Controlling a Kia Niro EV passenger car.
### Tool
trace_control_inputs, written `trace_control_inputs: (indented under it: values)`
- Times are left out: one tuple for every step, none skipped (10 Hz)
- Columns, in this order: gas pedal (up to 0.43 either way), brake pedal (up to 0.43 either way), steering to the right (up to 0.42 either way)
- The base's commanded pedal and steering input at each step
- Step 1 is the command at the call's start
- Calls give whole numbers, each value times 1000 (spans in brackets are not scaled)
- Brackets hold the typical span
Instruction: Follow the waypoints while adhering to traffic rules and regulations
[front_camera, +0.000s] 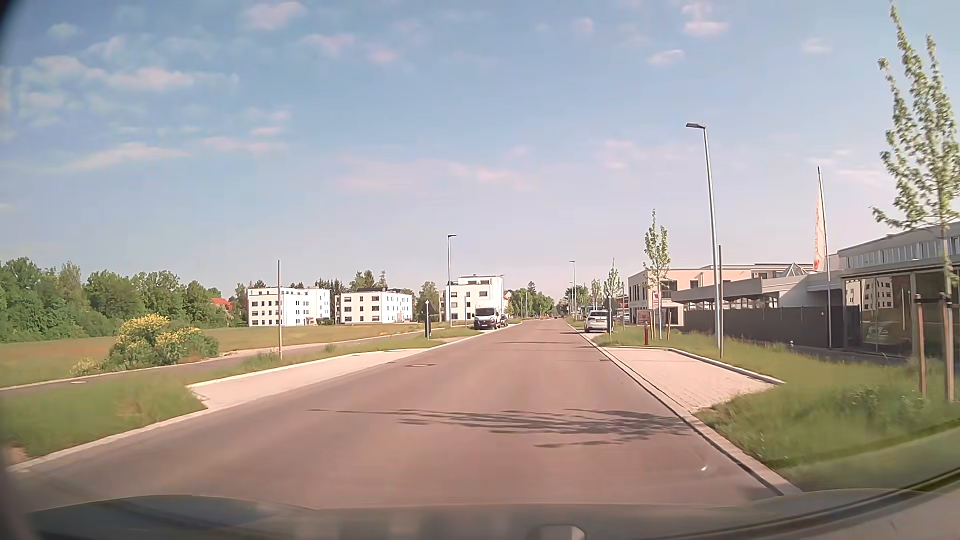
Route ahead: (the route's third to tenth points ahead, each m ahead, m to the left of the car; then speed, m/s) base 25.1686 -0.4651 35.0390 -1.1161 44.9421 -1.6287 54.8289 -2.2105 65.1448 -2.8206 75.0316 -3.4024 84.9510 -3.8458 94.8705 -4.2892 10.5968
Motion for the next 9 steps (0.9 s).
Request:
trace_control_inputs:
  values:
    - [177, 0, 19]
    - [177, 0, 19]
    - [177, 0, 19]
    - [177, 0, 19]
    - [138, 0, 19]
    - [118, 0, 20]
    - [118, 0, 19]
    - [118, 0, 19]
    - [118, 0, 18]
